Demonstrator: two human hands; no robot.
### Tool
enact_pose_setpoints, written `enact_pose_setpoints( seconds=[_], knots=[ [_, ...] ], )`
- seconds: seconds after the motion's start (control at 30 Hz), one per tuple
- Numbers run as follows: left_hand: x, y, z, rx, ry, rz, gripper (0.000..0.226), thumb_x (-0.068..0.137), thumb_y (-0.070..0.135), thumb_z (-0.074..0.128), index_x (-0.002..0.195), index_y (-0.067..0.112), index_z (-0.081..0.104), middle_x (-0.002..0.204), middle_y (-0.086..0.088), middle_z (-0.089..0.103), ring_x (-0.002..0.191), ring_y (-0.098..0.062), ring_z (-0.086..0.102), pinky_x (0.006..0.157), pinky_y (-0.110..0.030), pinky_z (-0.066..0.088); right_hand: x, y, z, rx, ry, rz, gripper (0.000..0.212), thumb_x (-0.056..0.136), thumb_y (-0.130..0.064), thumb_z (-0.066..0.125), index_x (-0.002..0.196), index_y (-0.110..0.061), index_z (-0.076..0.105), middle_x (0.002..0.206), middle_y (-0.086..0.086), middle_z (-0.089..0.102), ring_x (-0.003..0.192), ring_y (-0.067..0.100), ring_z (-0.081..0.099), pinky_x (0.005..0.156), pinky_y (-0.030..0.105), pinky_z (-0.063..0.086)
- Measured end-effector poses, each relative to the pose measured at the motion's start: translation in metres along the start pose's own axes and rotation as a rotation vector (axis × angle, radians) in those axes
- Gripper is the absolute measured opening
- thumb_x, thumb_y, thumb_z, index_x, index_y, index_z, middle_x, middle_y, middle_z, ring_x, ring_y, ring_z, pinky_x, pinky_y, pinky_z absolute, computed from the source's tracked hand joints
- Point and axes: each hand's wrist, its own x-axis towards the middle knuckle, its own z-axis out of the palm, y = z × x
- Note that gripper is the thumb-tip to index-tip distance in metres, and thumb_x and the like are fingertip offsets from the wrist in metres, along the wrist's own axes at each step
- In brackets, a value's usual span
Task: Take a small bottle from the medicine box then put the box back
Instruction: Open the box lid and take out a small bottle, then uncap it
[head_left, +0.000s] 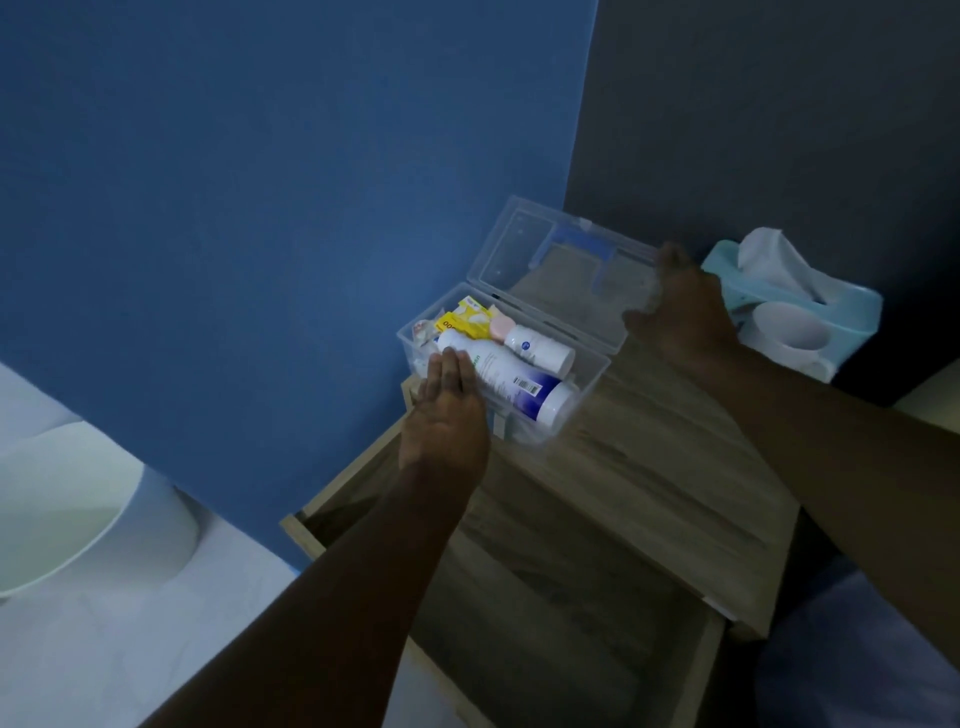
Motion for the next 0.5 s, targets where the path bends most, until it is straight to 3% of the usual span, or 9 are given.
enact_pose_setpoints(
  seconds=[0.07, 0.23, 0.3, 0.37, 0.5],
  knots=[
    [0.005, -0.004, 0.008, -0.012, 0.013, 0.004, 0.076, 0.097, 0.01, 0.041, 0.154, 0.006, -0.009, 0.164, -0.012, -0.01, 0.151, -0.029, -0.007, 0.119, -0.039, 0.016, 0.005, 0.001, 0.016, 0.049, -0.017, 0.032, 0.083, 0.079, -0.02, 0.078, 0.145, 0.004, 0.032, 0.145, 0.022, 0.041, 0.126, 0.039, 0.049, 0.098, 0.039, 0.042],
    [0.001, -0.01, 0.011, 0.011, 0.026, 0.036, 0.079, 0.096, 0.012, 0.043, 0.153, 0.007, -0.011, 0.164, -0.012, -0.011, 0.151, -0.029, -0.008, 0.118, -0.04, 0.021, -0.007, -0.015, 0.027, 0.163, 0.065, 0.069, 0.074, 0.087, -0.02, 0.069, 0.15, -0.005, 0.033, 0.163, 0.017, 0.019, 0.144, 0.035, 0.032, 0.11, 0.039, 0.036],
    [0.001, -0.011, 0.01, 0.011, 0.022, 0.037, 0.08, 0.095, 0.013, 0.043, 0.153, 0.008, -0.011, 0.164, -0.012, -0.01, 0.151, -0.029, -0.008, 0.118, -0.041, 0.02, -0.009, -0.037, 0.029, 0.178, 0.127, -0.066, 0.056, 0.089, -0.02, 0.064, 0.141, -0.009, 0.047, 0.151, 0.018, 0.041, 0.133, 0.034, 0.046, 0.103, 0.039, 0.042],
    [0.001, -0.01, 0.008, 0.004, 0.02, 0.032, 0.079, 0.096, 0.013, 0.042, 0.153, 0.008, -0.011, 0.164, -0.012, -0.01, 0.151, -0.029, -0.008, 0.119, -0.041, 0.018, -0.006, -0.061, 0.029, 0.179, 0.068, -0.205, 0.043, 0.087, -0.022, 0.062, 0.128, -0.012, 0.059, 0.13, 0.014, 0.06, 0.118, 0.032, 0.057, 0.096, 0.038, 0.05],
    [0.001, -0.005, 0.009, 0.012, 0.029, 0.039, 0.077, 0.097, 0.015, 0.041, 0.153, 0.006, -0.011, 0.164, -0.013, -0.009, 0.151, -0.031, -0.007, 0.119, -0.04, 0.017, 0.002, -0.089, 0.039, 0.083, -0.159, -0.364, 0.033, 0.085, -0.029, 0.068, 0.116, -0.018, 0.07, 0.12, 0.01, 0.068, 0.11, 0.027, 0.064, 0.092, 0.038, 0.053]
  ],
)
